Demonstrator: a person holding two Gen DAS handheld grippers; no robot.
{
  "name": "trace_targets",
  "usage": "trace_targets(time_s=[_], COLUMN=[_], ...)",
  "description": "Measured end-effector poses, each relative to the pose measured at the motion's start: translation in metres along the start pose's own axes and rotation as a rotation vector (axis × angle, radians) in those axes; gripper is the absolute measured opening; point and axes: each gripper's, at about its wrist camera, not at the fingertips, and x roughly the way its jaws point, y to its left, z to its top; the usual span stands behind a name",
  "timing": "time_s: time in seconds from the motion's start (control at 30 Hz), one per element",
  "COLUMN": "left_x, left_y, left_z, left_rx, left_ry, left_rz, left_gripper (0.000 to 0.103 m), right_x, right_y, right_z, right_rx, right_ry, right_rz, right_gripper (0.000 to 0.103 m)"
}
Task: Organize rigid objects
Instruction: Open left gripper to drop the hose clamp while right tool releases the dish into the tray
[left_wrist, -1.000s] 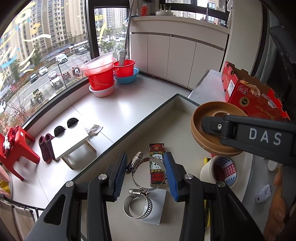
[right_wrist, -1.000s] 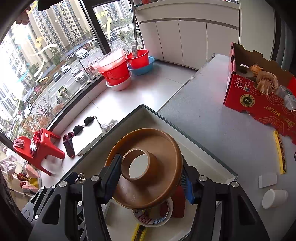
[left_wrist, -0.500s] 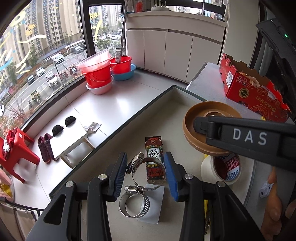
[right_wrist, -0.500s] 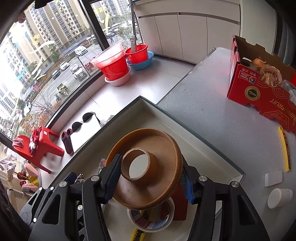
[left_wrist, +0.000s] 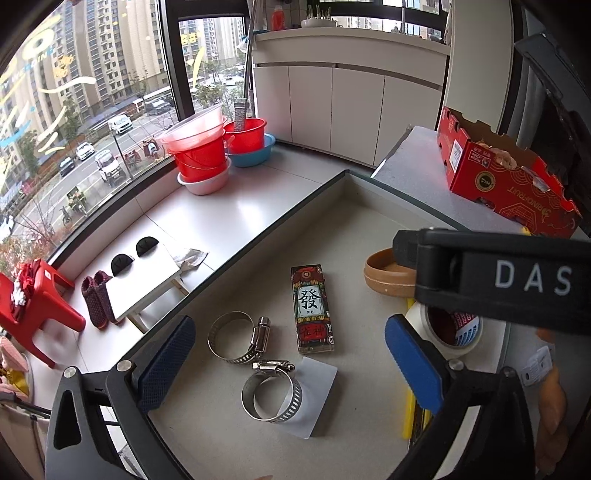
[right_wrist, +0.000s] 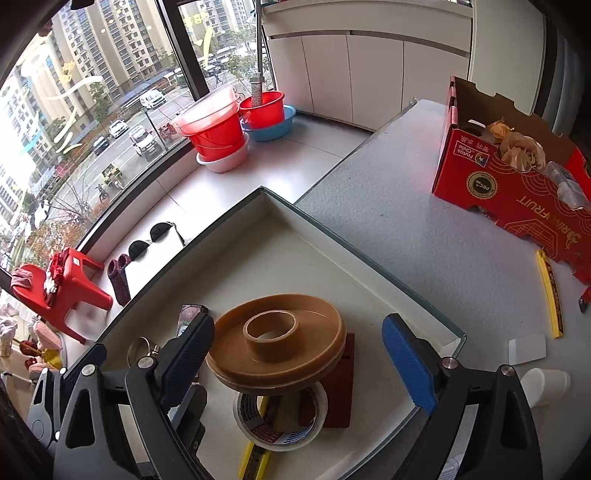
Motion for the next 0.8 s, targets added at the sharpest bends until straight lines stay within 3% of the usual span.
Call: trace_targets(time_s=[0.27, 0.43, 0.8], left_x=[-0.011, -0.024, -0.053], left_y=[0.008, 0.007, 0.006], left_z=[-0.004, -0.01, -0.026], left_rx=[-0.023, -0.013, -0.006], left_ry=[0.009, 0.012, 0.007], left_rz=[-0.031, -0.01, -0.01], left_gripper=[0.103, 0.103, 0.103], right_x=[-0.025, -0.037, -0.063], right_y=[0.004, 0.004, 0.006], right_z=[-0.011, -0.02, -0.045], right_rx=[0.001, 0.033, 0.022], right_ry=[-0.042, -0.036, -0.027], right_rz=[0.038, 0.089, 0.037], right_gripper=[0.103, 0.103, 0.103])
